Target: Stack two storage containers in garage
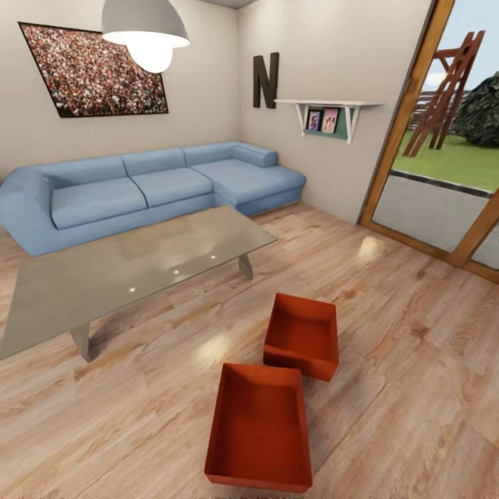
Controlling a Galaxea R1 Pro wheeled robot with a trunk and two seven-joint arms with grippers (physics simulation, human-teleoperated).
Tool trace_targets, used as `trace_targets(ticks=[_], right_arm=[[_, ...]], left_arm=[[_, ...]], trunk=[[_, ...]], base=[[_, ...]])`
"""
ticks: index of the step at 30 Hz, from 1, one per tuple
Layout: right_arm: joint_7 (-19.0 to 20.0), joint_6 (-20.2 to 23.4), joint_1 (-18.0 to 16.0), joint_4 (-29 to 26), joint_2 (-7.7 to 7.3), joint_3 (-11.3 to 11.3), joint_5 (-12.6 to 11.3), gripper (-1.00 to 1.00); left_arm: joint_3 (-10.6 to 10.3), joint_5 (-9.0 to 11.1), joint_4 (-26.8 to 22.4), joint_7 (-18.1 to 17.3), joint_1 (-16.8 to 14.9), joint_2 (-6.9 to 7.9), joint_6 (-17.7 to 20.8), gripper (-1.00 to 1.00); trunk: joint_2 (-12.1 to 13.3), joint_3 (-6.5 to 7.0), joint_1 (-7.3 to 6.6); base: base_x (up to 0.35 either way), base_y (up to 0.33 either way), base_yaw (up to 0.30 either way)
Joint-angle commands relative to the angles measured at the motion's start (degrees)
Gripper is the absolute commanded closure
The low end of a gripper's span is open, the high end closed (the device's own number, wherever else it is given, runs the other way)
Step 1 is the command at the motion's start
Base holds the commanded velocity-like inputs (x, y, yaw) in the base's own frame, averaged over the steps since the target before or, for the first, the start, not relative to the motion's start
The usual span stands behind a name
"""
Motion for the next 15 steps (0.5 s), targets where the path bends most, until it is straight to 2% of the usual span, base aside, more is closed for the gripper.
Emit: trace_targets(ticks=[1, 15], right_arm=[[0.21, -0.34, -0.06, 0.18, 0.01, 0.44, -0.60, -1.00], [0.01, -0.34, -0.06, 0.17, 0.09, 0.49, -0.62, -1.00]], left_arm=[[0.32, -0.05, -0.03, 0.04, -0.01, -0.02, -0.12, -1.00], [0.32, -0.05, -0.02, 0.04, -0.01, -0.02, -0.12, -1.00]], trunk=[[-0.02, -0.13, 0.00], [-0.02, -1.43, 0.00]], base=[[0.000, 0.000, -0.047], [0.000, 0.000, -0.081]])
